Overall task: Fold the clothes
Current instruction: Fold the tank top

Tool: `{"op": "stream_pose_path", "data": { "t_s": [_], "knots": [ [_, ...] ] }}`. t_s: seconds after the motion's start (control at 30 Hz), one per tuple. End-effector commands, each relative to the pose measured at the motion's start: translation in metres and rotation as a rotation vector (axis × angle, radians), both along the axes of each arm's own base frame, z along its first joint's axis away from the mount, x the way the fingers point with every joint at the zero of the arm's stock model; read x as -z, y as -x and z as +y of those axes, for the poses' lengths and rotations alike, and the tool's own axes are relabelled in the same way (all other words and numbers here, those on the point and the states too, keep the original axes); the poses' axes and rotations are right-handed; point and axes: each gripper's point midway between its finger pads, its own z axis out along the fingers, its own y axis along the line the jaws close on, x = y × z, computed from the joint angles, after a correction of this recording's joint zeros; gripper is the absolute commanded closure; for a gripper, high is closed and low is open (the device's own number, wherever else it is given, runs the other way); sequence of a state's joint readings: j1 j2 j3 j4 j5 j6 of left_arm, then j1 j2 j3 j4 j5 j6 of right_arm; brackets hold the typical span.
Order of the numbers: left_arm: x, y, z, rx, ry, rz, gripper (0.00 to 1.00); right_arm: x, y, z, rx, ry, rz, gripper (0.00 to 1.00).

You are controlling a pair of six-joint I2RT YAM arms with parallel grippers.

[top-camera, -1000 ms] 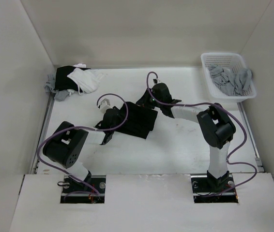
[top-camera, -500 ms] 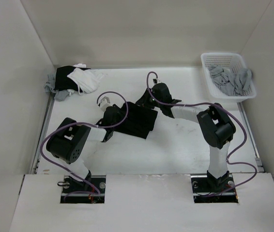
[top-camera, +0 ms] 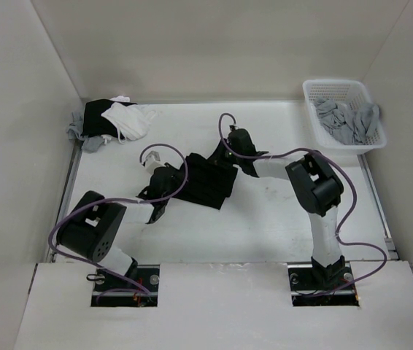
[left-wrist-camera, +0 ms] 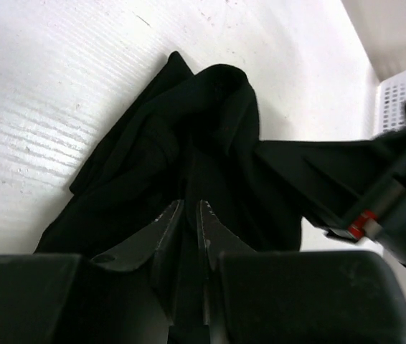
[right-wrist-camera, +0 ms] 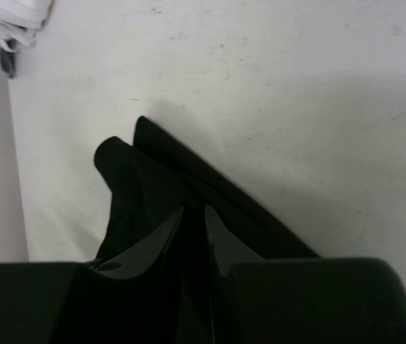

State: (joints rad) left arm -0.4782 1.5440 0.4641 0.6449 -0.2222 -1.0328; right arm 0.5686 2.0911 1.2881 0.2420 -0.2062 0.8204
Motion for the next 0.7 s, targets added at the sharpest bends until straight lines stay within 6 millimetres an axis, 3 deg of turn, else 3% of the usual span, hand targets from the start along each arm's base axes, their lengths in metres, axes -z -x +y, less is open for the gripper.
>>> {"op": "stream_pose_path", "data": {
  "t_s": [0.0,0.17,0.37,0.43,0.57,0.67],
  "knots": [
    [-0.016,0.006,-0.001,-0.004,0.068,-0.04,0.89,-0.014,-0.025,-0.005,0.035,-0.032,-0.031,0.8],
    [-0.006,0.018,0.01,-0.029,0.079,-0.018,0.93,-0.018,-0.039,-0.008,0.05,-0.029,-0.051,0.79],
    [-0.024,0.022,0.02,-0.052,0.104,-0.068,0.93,-0.029,-0.053,-0.009,0.054,-0.012,-0.073,0.77],
    [-0.027,0.016,0.019,-0.037,0.081,-0.084,0.9,-0.031,-0.049,-0.008,0.042,-0.006,-0.077,0.75],
    [-0.038,-0.006,0.001,0.012,0.058,-0.123,0.74,-0.037,-0.039,-0.014,0.05,-0.013,-0.092,0.69],
    [-0.032,-0.02,-0.01,0.046,0.031,-0.113,0.69,-0.044,-0.034,-0.017,0.054,-0.027,-0.102,0.67]
  ]
}}
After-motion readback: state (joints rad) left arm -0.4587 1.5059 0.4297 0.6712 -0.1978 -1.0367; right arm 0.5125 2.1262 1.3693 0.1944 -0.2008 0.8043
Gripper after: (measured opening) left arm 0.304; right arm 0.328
